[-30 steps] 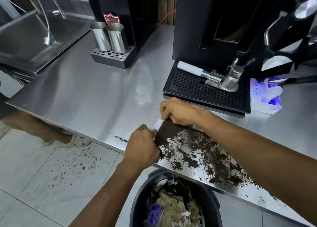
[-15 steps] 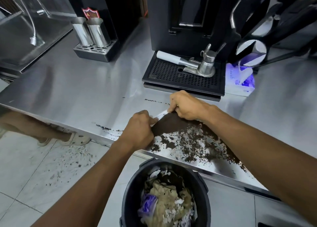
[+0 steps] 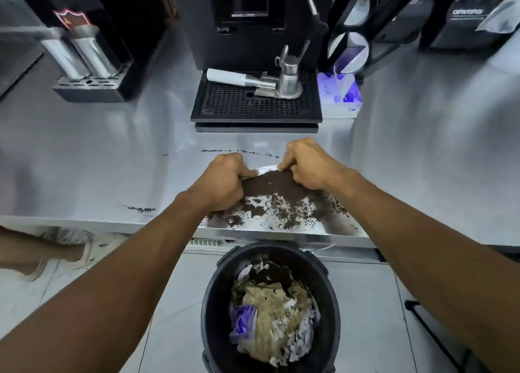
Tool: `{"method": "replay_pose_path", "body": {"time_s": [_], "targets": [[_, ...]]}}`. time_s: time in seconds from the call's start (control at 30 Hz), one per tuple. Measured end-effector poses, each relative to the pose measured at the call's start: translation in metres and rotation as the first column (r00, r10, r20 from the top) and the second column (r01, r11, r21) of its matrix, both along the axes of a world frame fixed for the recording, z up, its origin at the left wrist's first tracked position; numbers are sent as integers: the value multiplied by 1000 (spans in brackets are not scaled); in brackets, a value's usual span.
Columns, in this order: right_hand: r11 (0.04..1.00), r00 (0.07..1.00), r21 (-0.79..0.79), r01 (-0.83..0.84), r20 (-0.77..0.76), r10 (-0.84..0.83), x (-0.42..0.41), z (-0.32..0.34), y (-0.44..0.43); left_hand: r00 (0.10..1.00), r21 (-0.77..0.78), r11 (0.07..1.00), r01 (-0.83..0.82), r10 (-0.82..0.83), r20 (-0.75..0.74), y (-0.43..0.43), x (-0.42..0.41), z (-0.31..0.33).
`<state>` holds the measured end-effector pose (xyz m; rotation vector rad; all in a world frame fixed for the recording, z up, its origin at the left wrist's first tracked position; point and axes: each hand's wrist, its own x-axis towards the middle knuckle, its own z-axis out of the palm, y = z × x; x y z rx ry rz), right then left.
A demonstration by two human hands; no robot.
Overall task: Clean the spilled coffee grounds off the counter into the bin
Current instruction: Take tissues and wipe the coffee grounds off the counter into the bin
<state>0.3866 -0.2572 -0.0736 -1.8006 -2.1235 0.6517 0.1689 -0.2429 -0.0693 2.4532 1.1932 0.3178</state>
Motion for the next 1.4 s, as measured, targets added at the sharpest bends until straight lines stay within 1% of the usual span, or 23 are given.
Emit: {"method": "replay_pose_path", "body": {"time_s": [0.1,0.27,0.43,0.6,0.83,0.97,1.4], "targets": [[997,997,2,76,1,-76,-3,-3,-13,999,-5,999,43,-43,2,1,-1,1],[990,990,11,137,31,-138,-9,-3,-29,996,-3,996,85,-85,4,-3,-2,-3],[981,980,9,196,23,-196,-11,-5,-43,993,-20,993,114,-114,12,-10,-4,-3],[972,973,36,230,0,-230,-17,-6,-56,991,-23,991,131,-131,2,-14,-6,-2],[964,964,19,266,2,-267,-24,-7,-67,987,-30,987,160,-161,-8,-21,-10,-2],[952,952,17,305,14,-305,-28,-8,-72,989,-51,988,147,-147,0,-26,-12,-2],[943,943,36,332,-12,-331,-36,-7,-92,986,-35,986,166,-166,2,-42,-17,-5]]}}
